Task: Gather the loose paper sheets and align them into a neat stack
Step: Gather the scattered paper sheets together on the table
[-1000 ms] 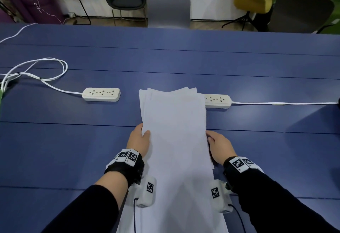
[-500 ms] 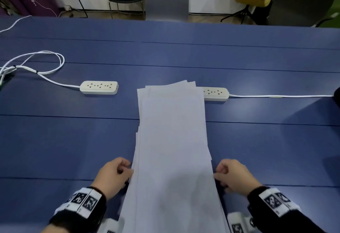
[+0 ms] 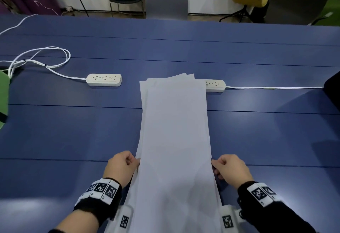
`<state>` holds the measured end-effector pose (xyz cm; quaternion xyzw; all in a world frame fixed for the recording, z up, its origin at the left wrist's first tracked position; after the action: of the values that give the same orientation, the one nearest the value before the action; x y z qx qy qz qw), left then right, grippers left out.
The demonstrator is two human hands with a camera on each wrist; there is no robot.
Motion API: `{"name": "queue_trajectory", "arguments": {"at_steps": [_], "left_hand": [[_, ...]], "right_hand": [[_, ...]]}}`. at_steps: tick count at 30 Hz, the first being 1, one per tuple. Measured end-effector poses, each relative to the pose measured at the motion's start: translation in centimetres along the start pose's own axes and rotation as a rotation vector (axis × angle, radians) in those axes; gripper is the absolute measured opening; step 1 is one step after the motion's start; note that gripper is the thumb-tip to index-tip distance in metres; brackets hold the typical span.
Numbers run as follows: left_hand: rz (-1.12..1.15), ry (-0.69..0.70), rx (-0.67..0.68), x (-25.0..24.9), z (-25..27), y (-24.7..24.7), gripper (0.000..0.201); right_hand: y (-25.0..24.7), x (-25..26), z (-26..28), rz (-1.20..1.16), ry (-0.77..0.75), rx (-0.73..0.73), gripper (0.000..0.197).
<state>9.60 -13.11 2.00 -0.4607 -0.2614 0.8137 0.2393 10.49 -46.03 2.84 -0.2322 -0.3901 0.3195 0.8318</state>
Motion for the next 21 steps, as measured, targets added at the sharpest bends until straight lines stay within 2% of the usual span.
{"name": "queue_trajectory", "arguments": {"at_steps": [3, 5, 8, 13, 15, 18, 21], "left_hand": [[-0.006, 0.008, 0.093, 0.1, 0.7, 0.1, 0.014], [0.039, -0.015, 0.127, 0.2, 1.0, 0.3, 0.013], [0.121, -0.033, 0.082, 0.2, 0.8, 0.7, 0.014], [0.284, -0.110, 0.025, 1.1, 0.7, 1.1, 0.014], [0.309, -0.126, -0.008, 1.4, 0.7, 1.2, 0.016], [0.284, -0.086, -0.065, 0.7, 1.1, 1.2, 0.017], [0.090, -0.020, -0.002, -0.3, 2.2, 0.6, 0.015]], "right_hand": [[0.4, -0.1, 0.4, 0.009, -0.017, 0.103, 0.020], [0.8, 0.0, 0.8, 0.051, -0.034, 0.111, 0.020], [1.0, 0.3, 1.0, -0.012, -0.029, 0.052, 0.021], [1.1, -0.2, 1.3, -0.278, -0.003, -0.075, 0.004], [1.3, -0.5, 1.3, -0.307, 0.019, -0.087, 0.005], [1.3, -0.7, 1.2, -0.190, 0.023, -0.033, 0.019], [1.1, -0.6, 1.9, -0.007, 0.044, 0.117, 0.024]]}}
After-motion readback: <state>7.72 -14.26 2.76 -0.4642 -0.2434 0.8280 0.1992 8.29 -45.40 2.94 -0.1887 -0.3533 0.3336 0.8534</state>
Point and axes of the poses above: each hand's wrist, its own z-axis away from the middle knuckle, its own y-axis out of the palm, x = y × z, the point moved 2 cm from there along -z, towards the middle knuckle, and after that the axes turned 6 degrees about x, right-handed, at the moved point
